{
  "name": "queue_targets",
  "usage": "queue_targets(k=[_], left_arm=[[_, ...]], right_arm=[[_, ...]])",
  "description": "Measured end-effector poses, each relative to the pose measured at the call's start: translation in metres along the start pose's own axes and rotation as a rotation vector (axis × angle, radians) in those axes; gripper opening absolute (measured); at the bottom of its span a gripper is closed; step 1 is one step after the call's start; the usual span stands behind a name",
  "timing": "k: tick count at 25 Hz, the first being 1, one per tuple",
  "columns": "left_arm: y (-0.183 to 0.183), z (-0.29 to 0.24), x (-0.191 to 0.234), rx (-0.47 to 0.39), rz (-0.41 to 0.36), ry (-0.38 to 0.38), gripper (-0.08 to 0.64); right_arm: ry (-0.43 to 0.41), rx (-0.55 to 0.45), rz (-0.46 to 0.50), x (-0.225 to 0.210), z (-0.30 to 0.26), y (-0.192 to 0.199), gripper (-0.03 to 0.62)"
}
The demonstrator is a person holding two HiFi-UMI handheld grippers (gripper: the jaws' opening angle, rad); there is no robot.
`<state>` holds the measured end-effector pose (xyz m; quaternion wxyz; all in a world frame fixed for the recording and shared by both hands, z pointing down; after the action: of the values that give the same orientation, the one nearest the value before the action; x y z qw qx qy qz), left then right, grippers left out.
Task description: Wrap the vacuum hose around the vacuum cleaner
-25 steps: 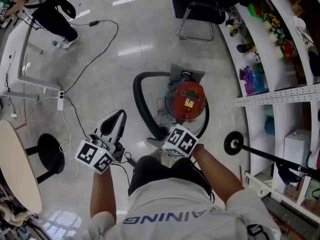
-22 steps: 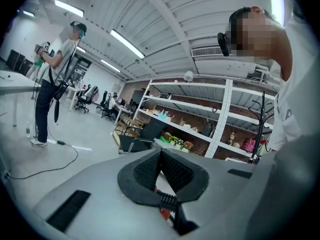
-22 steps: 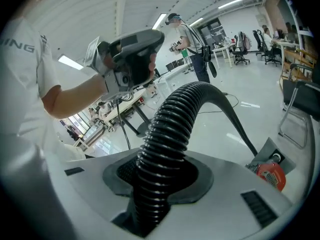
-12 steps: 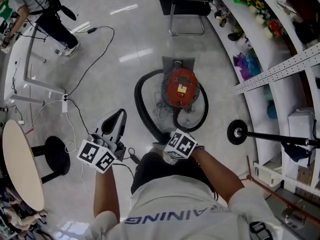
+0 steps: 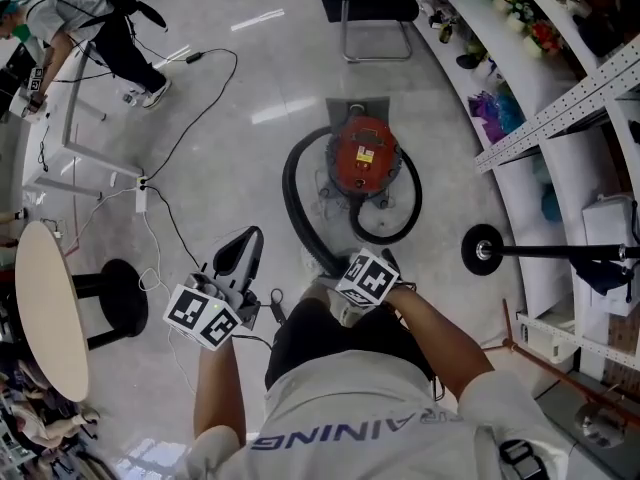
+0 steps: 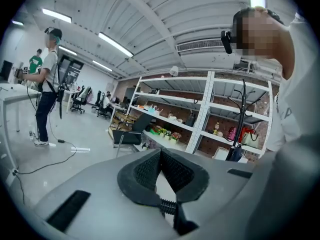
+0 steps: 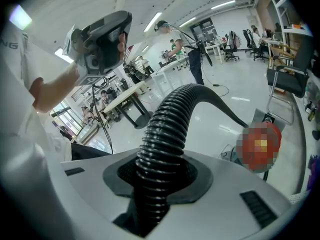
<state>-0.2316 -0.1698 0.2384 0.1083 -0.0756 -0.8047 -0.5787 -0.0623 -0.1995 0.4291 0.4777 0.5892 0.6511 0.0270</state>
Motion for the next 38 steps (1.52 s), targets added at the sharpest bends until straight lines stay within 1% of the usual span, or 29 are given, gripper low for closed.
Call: queue_targets(k=[4,9,14,17,19,22,26,29,33,38], left_arm=[[0.009,0.017,-0.012,0.037,-0.018,0.025,0.017],[0.011,0.031,-0.01,0.068,-0.042,0.073,0.017],[0.027,0.047,0.003,0.099,-0.058,0.14,0.017],[0.037,0.064,0.012,0.117,-0.07,0.191,0.017],[0.044,0.077,0.019,0.136,-0.069,0.21,0.017],[0.057,0.093,0.033,0.167,-0.06,0.228,0.017],[0.075,0.1,0.037,0.191,-0.046,0.241,0.017],[0.088,0.095,0.032,0.201,-0.039,0.254,0.017],[0.111,0.082,0.011,0.213,-0.04,0.267,0.017],[0.152,0.057,-0.016,0.206,-0.035,0.257,0.017]], right_arm=[[0.018,0.015,-0.006,0.013,-0.013,0.017,0.13],[0.07,0.021,-0.018,0.02,-0.03,0.031,0.127],[0.134,0.06,-0.032,0.029,-0.057,0.05,0.126],[0.169,0.099,-0.057,0.042,-0.078,0.064,0.126],[0.182,0.128,-0.077,0.051,-0.091,0.075,0.126],[0.196,0.139,-0.089,0.057,-0.108,0.087,0.127],[0.234,0.185,-0.061,0.056,-0.113,0.1,0.126],[0.264,0.22,-0.039,0.053,-0.112,0.111,0.126],[0.286,0.277,0.003,0.048,-0.099,0.138,0.124],[0.313,0.312,0.046,0.03,-0.08,0.182,0.123]])
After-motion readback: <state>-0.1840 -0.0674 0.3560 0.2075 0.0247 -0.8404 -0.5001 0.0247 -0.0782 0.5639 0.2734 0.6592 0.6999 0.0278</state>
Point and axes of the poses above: the fingertips, and each gripper's own axes: z backward along the fingers, x to its left, y out of its underside, the point moved 7 cm from there along z, backward along the fingers, and after that the axes turned 13 degrees about -y, right-handed, at the moved point
